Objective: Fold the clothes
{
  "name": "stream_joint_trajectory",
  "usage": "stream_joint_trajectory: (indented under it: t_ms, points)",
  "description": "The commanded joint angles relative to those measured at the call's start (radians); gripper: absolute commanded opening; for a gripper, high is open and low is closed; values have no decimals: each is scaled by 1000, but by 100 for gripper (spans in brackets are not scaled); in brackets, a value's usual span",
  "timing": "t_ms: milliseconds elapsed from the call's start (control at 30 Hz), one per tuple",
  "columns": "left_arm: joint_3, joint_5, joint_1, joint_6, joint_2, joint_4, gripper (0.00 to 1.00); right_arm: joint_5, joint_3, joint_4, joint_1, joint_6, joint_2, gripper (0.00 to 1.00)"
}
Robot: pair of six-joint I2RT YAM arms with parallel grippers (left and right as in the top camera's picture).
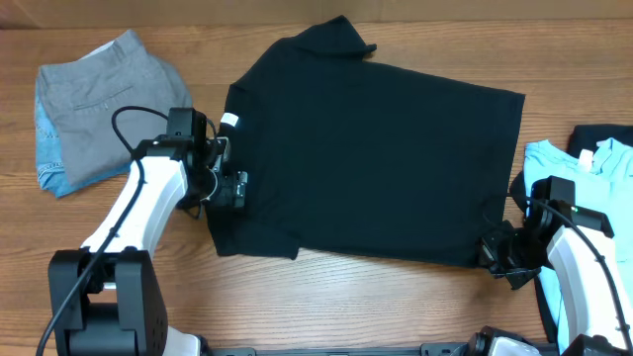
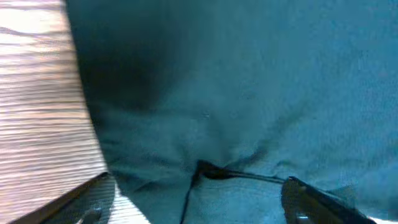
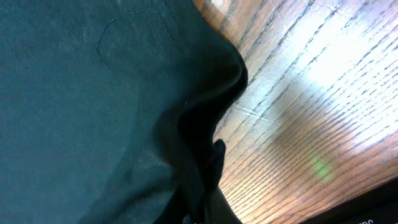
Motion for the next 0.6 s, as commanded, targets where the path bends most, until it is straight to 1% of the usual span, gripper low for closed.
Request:
stream_joint_trajectory:
  t_ms: [0,100,267,300,333,400,500,567]
  points:
    - [-40,51,-14,79,4,10,73,13,14,9,-2,-8,-12,4]
    - [-64,50,-29,119,6,20,71,13,14,9,-2,-8,-12,4]
    - [-150,54,-45,124,10,104,70,13,14,10,-2,-8,-12,4]
    - [-164,54,-44,124,10,114,65,13,14,8,-2,-8,-12,4]
    - [-174,54,-44,124,10,116,58,13,14,7,-2,-8,-12,4]
    - [-174,54,-44,124,10,114,47,13,14,7,-2,-8,-12,4]
    - [-174,70,-44,124,10,114,39,13,14,7,-2,-8,-12,4]
    - [-174,69,-44,125,10,115,32,13,14,7,-2,-8,-12,4]
